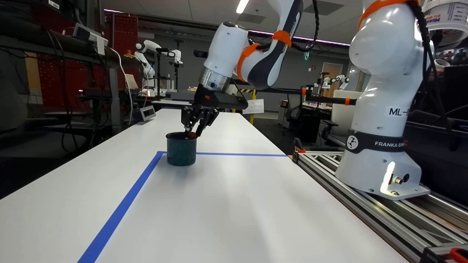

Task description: Remove the marker from the cup and put it on the table

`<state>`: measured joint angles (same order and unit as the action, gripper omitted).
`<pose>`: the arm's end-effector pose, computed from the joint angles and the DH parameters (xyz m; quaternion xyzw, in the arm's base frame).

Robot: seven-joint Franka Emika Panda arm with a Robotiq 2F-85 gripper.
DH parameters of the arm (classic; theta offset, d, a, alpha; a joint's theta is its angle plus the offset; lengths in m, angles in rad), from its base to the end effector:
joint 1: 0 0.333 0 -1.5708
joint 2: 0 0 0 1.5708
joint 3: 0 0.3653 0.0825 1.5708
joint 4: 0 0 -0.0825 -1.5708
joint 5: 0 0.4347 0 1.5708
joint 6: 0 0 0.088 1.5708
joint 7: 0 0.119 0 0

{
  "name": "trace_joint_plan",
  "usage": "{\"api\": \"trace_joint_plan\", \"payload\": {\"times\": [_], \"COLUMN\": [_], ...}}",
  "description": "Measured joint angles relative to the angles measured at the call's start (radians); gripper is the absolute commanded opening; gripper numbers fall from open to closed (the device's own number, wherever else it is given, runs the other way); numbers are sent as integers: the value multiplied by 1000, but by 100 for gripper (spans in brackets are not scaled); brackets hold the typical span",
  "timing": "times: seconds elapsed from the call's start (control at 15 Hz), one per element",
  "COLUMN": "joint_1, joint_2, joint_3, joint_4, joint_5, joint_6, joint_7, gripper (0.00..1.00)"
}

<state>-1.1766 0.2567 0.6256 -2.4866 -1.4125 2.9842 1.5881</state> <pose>0.4551 -0.1876 0.2140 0.8995 -0.3851 0.2017 0.0428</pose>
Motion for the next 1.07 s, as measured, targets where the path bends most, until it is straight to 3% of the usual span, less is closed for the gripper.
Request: {"api": "trace_joint_plan", "payload": {"times": [0.27,0.4,0.53,0.67,0.8,1.07], "joint_1": [3,6,8,9,9,9], "joint_2": [-3,-5,-5,-6,-6,-7], "joint_3": [1,1,1,0,0,0], "joint_4": [0,0,1,1,2,2], "joint_5": [0,0,0,0,-1,-4], "joint_6": [1,1,1,1,2,2], "joint_7": [0,1,2,2,3,5], "gripper": [45,37,23,0,5,5]}}
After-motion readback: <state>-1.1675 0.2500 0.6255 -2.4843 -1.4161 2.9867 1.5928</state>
